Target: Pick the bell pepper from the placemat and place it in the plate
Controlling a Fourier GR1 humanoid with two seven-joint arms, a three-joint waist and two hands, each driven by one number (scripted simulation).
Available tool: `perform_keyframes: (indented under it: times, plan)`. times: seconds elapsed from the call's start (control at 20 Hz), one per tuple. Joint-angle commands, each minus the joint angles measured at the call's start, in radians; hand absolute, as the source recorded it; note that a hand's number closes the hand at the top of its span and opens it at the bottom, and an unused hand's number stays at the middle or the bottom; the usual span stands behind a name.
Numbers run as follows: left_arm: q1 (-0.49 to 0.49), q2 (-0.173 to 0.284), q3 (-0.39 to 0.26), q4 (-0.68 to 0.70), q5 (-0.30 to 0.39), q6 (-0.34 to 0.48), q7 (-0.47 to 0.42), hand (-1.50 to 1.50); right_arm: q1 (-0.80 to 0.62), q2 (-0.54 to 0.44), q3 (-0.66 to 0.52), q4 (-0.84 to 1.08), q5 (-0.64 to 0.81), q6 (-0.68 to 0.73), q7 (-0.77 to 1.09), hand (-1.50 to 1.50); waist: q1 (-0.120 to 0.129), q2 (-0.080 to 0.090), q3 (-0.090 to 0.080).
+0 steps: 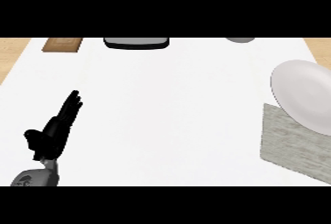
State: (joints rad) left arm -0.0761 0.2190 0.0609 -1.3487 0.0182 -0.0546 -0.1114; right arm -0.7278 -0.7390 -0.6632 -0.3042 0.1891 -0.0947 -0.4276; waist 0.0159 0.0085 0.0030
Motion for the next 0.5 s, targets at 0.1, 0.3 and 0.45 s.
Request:
perform_keyframes:
  times: [0.1, 0.3, 0.45]
  plan:
    - [0.043, -0.033, -0.021, -0.033, -0.013, 0.015, -0.022, 0.00, 0.148, -0.125, -0.136, 0.056, -0.137, 0.214, -0.138, -1.50, 0.000, 0.002, 0.003]
    - [-0.015, 0.000, 0.011, -0.009, 0.009, -0.006, 0.026, 0.00, 0.271, -0.158, -0.139, 0.087, -0.143, 0.339, -0.248, -1.50, -0.006, 0.003, 0.003]
    - [-0.015, 0.029, 0.028, -0.005, 0.023, -0.039, 0.000, 0.00, 0.293, -0.196, -0.135, 0.102, -0.136, 0.385, -0.274, -1.50, 0.004, 0.007, 0.005]
